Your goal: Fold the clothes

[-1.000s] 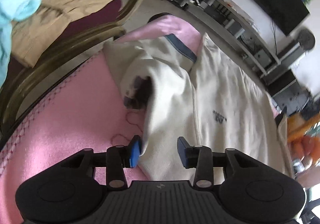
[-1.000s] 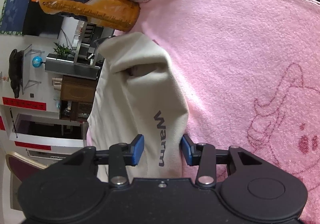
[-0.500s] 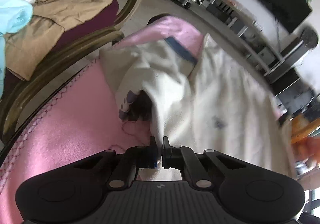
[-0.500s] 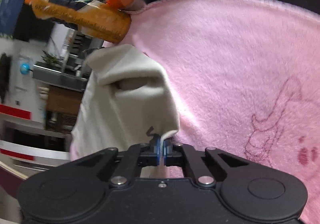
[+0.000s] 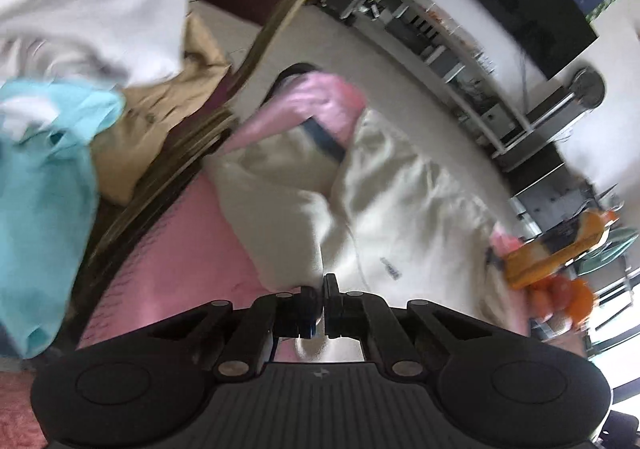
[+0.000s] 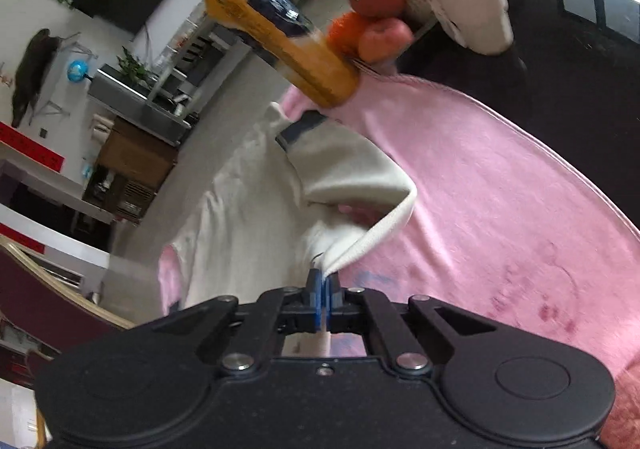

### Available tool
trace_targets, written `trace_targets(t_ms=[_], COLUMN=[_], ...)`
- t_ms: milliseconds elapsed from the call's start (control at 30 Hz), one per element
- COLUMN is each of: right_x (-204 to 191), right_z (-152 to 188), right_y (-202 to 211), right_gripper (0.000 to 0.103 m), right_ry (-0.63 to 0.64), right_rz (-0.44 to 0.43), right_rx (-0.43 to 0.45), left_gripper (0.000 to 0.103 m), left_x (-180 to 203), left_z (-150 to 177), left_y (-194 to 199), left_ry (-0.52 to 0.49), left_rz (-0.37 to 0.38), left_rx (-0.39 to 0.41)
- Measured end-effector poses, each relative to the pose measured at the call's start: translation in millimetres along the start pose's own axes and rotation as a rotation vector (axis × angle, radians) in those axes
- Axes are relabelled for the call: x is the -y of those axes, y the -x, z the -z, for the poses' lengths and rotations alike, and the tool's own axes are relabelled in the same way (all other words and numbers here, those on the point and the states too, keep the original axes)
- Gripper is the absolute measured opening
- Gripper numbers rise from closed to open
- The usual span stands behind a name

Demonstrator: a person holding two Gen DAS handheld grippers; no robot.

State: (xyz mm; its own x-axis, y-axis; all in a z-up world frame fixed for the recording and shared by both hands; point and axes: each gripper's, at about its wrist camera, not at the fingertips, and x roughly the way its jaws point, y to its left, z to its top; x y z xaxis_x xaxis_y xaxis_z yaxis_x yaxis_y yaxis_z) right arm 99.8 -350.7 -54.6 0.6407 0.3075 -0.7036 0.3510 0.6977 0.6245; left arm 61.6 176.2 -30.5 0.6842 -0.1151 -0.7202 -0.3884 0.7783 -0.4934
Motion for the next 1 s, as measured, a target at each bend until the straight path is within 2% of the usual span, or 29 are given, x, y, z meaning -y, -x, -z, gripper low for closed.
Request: trace_targets(t_ms=[133, 233, 300, 367, 433, 467, 500, 567, 633, 700, 767, 833, 900, 1000], right_x=[25.8, 42.5, 47.5, 47.7, 44.3, 42.3, 40.3, 36.2, 31.6, 24.7, 17.1, 9.5, 2.3, -11.6], right_z=[23.4, 43.2, 51.6, 54.2, 55.1, 55.3, 55.3, 55.5, 55.7, 60.1, 67.6, 83.7, 101.5, 128.9], right_y=[-12.4, -16.7, -20.5, -28.6, -32.7, -31.1, -27.5, -18.3, -4.6, 4.4, 9.9, 3.4, -5.7, -19.7], right_gripper=[0.002, 0.002, 0.002, 0.002, 0.007, 0.009, 0.017, 0.03, 0.034, 0.042, 0.046, 0.046, 0.046, 0.046], right_ry=[-0.014, -0.034, -0.011, 0.033, 0.078, 0.098, 0.116, 0.146, 0.164, 0.185, 0.214, 0.265, 0.318, 0.421], right_rz=[0.08, 0.124, 0.156, 0.18, 0.207, 0.216, 0.222, 0.219, 0.183, 0.125, 0.066, 0.015, -0.032, -0.047], right_rx=[-0.024, -0.025, -0.036, -0.062, -0.078, -0.078, -0.074, -0.069, -0.07, -0.099, -0.139, -0.202, -0.268, -0.312], left_gripper=[0.002, 0.002, 0.003, 0.007, 0.02, 0.02, 0.02, 0.021, 0.021, 0.025, 0.036, 0.036, 0.037, 0.036], left_x=[-6.0, -3.1, 1.9, 9.9, 16.0, 19.1, 21.4, 19.6, 19.6, 25.5, 32.5, 43.8, 61.4, 92.4], left_z=[31.1, 42.1, 43.8, 46.0, 49.3, 51.0, 51.9, 49.8, 51.6, 61.8, 78.1, 100.0, 125.3, 157.2], left_y=[-23.3, -30.7, -33.6, -39.5, -39.7, -39.8, -38.0, -19.3, 1.3, 13.4, 14.0, 5.8, -3.0, -14.3], left_ry=[-0.054, -0.124, -0.164, -0.243, -0.321, -0.36, -0.388, -0.368, -0.368, -0.403, -0.467, -0.549, -0.656, -0.842], left_rz=[-0.097, -0.166, -0.197, -0.264, -0.346, -0.387, -0.418, -0.409, -0.401, -0.342, -0.217, -0.116, -0.076, -0.115], left_rx=[-0.059, -0.053, -0.046, -0.028, -0.017, -0.012, -0.004, 0.036, 0.085, 0.08, -0.007, -0.114, -0.17, -0.139])
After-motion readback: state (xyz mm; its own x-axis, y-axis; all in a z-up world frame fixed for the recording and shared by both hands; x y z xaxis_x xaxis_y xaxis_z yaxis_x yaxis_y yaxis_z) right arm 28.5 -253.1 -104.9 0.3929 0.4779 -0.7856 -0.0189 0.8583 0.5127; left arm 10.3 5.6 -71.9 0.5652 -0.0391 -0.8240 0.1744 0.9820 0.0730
